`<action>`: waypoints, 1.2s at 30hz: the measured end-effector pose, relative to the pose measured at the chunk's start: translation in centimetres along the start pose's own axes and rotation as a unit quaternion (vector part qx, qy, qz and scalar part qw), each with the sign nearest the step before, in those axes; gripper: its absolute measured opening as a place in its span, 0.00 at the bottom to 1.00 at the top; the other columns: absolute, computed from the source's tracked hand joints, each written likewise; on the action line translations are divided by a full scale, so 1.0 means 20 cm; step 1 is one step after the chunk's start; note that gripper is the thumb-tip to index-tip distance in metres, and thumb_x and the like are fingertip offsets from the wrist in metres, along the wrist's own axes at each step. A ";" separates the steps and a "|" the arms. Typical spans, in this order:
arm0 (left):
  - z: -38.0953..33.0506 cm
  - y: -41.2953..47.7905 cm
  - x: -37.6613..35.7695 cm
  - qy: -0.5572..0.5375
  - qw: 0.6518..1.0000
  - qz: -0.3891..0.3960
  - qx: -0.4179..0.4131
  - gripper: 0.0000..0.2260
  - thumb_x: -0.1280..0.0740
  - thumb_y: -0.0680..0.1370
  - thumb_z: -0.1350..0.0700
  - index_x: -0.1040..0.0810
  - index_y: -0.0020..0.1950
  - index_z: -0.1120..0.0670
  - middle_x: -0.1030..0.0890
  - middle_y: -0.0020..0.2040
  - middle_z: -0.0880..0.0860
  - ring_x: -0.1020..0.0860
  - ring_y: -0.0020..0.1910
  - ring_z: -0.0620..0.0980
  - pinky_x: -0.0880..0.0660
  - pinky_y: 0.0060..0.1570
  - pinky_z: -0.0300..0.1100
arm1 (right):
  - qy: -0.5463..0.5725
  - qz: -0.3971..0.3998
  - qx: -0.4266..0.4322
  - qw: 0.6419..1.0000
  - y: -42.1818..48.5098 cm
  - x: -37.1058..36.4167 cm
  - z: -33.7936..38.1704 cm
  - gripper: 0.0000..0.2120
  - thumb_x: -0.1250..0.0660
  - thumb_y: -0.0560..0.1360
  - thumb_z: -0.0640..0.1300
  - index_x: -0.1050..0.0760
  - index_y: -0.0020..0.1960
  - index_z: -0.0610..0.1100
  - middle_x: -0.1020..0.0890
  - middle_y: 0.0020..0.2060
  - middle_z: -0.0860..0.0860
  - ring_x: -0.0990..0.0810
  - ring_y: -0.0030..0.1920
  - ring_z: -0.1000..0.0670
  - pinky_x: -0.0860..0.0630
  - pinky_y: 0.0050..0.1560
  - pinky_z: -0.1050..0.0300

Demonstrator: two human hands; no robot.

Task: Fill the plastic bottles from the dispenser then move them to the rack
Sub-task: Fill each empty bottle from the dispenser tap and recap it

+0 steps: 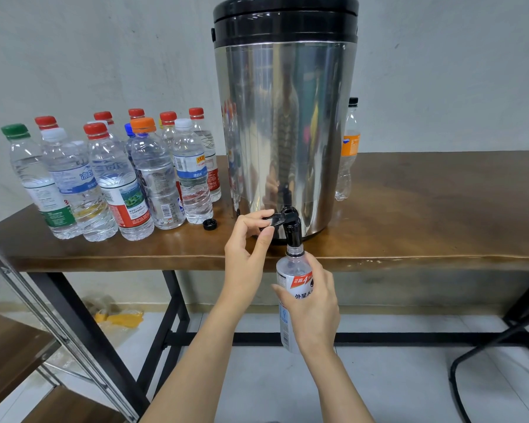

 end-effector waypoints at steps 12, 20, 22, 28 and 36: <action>0.00 0.00 0.00 0.002 1.000 -0.001 0.002 0.07 0.35 0.80 0.63 0.24 0.49 0.50 0.20 0.59 0.48 0.23 0.63 0.45 0.28 0.60 0.38 | -0.002 0.001 -0.002 1.000 0.00 0.00 0.00 0.38 0.22 0.67 0.54 0.36 0.73 0.58 0.28 0.59 0.57 0.27 0.52 0.57 0.23 0.47 0.58; -0.01 0.00 0.00 0.007 1.000 0.001 0.003 0.07 0.35 0.80 0.63 0.24 0.49 0.50 0.20 0.60 0.50 0.23 0.62 0.45 0.28 0.59 0.35 | -0.005 -0.001 0.000 1.000 0.00 0.00 0.01 0.38 0.22 0.67 0.54 0.35 0.73 0.57 0.27 0.59 0.57 0.28 0.52 0.57 0.25 0.46 0.60; -0.01 0.00 0.00 0.007 1.000 0.001 0.002 0.07 0.35 0.80 0.63 0.24 0.49 0.50 0.20 0.60 0.50 0.23 0.62 0.45 0.29 0.59 0.35 | -0.007 -0.001 0.000 1.000 0.00 0.00 0.01 0.38 0.22 0.67 0.54 0.35 0.73 0.56 0.27 0.60 0.56 0.27 0.52 0.57 0.25 0.46 0.60; -0.02 0.00 0.00 0.010 1.000 0.003 0.002 0.07 0.35 0.80 0.63 0.24 0.49 0.51 0.20 0.60 0.49 0.23 0.62 0.44 0.29 0.59 0.33 | -0.002 0.003 0.003 1.000 0.00 0.00 0.01 0.38 0.22 0.67 0.54 0.35 0.73 0.56 0.27 0.60 0.56 0.26 0.53 0.57 0.26 0.46 0.61; -0.01 0.00 0.00 0.011 1.000 0.003 0.005 0.06 0.35 0.80 0.63 0.24 0.49 0.52 0.20 0.60 0.49 0.23 0.62 0.44 0.29 0.59 0.34 | 0.002 0.005 0.003 1.000 0.00 0.01 0.01 0.38 0.22 0.67 0.54 0.35 0.73 0.56 0.27 0.60 0.56 0.28 0.52 0.58 0.28 0.46 0.61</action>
Point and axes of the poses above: each hand's wrist, its own y-axis towards the middle knuckle, its own x-axis out of the back of the hand, z = x × y, the point moved 8 cm from there along y, towards the middle knuckle
